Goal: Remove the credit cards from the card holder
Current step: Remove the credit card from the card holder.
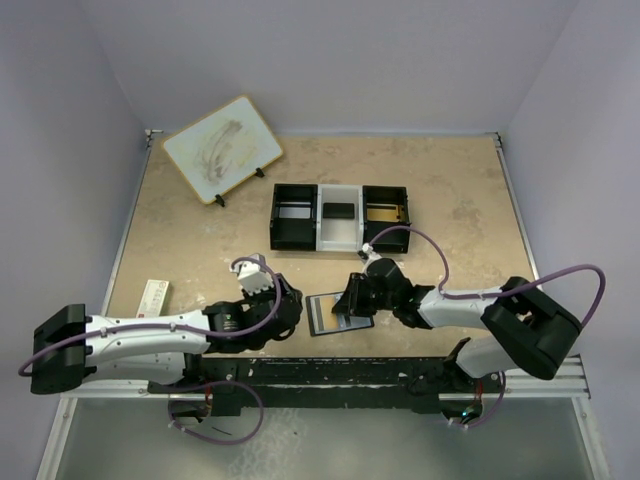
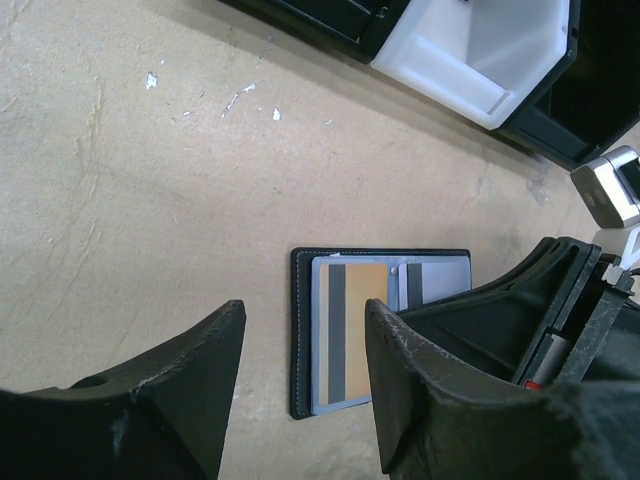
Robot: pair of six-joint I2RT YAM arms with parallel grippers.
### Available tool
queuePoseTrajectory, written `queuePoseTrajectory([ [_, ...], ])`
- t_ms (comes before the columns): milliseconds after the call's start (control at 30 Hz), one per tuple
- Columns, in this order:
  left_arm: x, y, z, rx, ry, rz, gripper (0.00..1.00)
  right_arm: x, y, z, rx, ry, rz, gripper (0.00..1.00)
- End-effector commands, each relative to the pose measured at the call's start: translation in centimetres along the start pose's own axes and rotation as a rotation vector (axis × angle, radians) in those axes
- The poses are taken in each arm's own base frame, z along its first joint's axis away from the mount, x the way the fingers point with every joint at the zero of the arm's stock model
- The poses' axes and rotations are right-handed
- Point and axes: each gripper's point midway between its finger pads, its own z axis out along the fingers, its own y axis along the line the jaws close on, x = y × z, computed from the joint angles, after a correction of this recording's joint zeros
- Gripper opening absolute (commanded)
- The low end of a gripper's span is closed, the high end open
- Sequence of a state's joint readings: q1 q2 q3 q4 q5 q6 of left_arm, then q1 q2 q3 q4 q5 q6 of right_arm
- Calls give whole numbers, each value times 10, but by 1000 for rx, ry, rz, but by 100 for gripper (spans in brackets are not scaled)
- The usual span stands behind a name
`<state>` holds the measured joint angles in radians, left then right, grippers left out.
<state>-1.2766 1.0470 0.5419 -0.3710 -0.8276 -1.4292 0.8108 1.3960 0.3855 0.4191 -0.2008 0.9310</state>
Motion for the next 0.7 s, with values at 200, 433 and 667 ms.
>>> queuePoseTrajectory([
  [200,34,-35,10,115,109,79,40,1,-2,4,-17,-15,40,21],
  [433,67,-37,28,66,184,166,27,1,-1,3,-26,-20,56,18],
  [667,87,-36,34,77,237,204,17,3,-1,3,-32,-17,75,21],
])
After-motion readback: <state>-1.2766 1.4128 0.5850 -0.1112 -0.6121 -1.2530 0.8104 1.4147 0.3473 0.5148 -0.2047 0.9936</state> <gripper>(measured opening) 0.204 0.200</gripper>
